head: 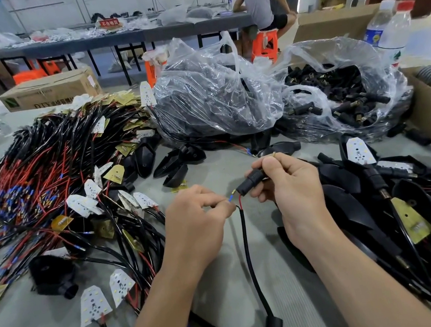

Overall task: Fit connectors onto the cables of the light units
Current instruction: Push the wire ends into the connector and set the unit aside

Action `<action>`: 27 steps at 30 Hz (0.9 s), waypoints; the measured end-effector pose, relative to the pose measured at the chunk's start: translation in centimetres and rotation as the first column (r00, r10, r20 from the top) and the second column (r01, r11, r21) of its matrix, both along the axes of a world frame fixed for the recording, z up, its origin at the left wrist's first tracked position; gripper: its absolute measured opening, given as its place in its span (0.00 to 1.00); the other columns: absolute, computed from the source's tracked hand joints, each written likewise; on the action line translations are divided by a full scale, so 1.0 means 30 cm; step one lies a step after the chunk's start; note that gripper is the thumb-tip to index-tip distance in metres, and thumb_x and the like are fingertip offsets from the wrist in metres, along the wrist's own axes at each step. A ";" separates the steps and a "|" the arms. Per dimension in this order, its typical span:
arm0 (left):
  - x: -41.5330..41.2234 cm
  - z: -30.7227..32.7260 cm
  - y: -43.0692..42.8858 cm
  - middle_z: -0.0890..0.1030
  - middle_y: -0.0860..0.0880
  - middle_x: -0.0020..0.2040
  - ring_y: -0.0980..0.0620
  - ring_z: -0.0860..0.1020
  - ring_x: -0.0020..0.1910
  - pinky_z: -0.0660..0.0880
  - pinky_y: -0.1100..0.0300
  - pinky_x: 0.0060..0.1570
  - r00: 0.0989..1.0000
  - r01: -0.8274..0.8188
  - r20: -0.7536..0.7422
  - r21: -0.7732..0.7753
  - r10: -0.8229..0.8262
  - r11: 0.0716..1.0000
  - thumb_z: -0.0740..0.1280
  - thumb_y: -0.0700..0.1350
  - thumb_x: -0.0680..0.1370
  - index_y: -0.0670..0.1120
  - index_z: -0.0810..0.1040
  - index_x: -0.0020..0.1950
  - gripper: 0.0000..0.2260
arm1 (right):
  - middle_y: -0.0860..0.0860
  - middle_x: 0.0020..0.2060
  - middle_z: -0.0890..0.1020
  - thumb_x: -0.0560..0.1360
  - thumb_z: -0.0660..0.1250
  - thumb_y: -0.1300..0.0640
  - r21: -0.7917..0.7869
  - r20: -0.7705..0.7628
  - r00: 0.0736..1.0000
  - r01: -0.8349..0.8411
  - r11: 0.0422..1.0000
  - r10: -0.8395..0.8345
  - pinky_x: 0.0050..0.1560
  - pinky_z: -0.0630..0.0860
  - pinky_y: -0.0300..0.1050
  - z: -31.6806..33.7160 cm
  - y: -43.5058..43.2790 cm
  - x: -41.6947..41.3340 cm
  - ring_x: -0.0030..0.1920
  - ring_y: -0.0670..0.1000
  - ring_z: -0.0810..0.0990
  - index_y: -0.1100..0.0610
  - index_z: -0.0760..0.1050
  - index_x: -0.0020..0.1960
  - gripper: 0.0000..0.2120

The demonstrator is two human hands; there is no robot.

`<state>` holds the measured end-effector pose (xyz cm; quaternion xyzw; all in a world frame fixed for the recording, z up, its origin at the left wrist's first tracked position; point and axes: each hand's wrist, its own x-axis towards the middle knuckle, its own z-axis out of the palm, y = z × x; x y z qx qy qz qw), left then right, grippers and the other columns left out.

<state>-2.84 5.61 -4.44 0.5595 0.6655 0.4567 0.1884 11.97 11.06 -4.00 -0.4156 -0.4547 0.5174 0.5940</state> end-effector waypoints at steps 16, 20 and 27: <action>0.012 0.003 -0.015 0.77 0.60 0.39 0.56 0.73 0.46 0.62 0.71 0.42 1.000 0.005 -0.004 0.097 -0.004 0.995 0.77 0.41 0.72 0.53 0.85 0.32 0.10 | 0.55 0.30 0.83 0.80 0.64 0.61 0.096 0.207 0.977 0.039 0.995 -0.058 0.35 0.75 0.53 0.009 -0.008 0.022 0.30 0.56 0.78 0.54 0.82 0.39 0.13; 0.013 0.000 -0.013 0.78 0.58 0.39 0.57 0.74 0.47 0.63 0.69 0.43 0.999 0.006 0.042 0.105 -0.010 0.994 0.76 0.41 0.72 0.55 0.86 0.35 0.10 | 0.54 0.27 0.81 0.80 0.64 0.61 0.101 0.213 0.975 0.040 0.994 -0.061 0.31 0.73 0.48 0.013 -0.009 0.025 0.29 0.54 0.77 0.53 0.82 0.39 0.14; 0.032 -0.013 -0.013 0.81 0.59 0.36 0.58 0.77 0.39 0.68 0.69 0.39 0.997 -0.073 0.009 0.163 0.072 0.984 0.76 0.44 0.72 0.62 0.85 0.42 0.10 | 0.56 0.32 0.83 0.82 0.62 0.66 0.001 0.090 0.989 -0.119 0.993 0.118 0.32 0.80 0.42 0.017 -0.012 0.019 0.31 0.54 0.83 0.60 0.81 0.42 0.13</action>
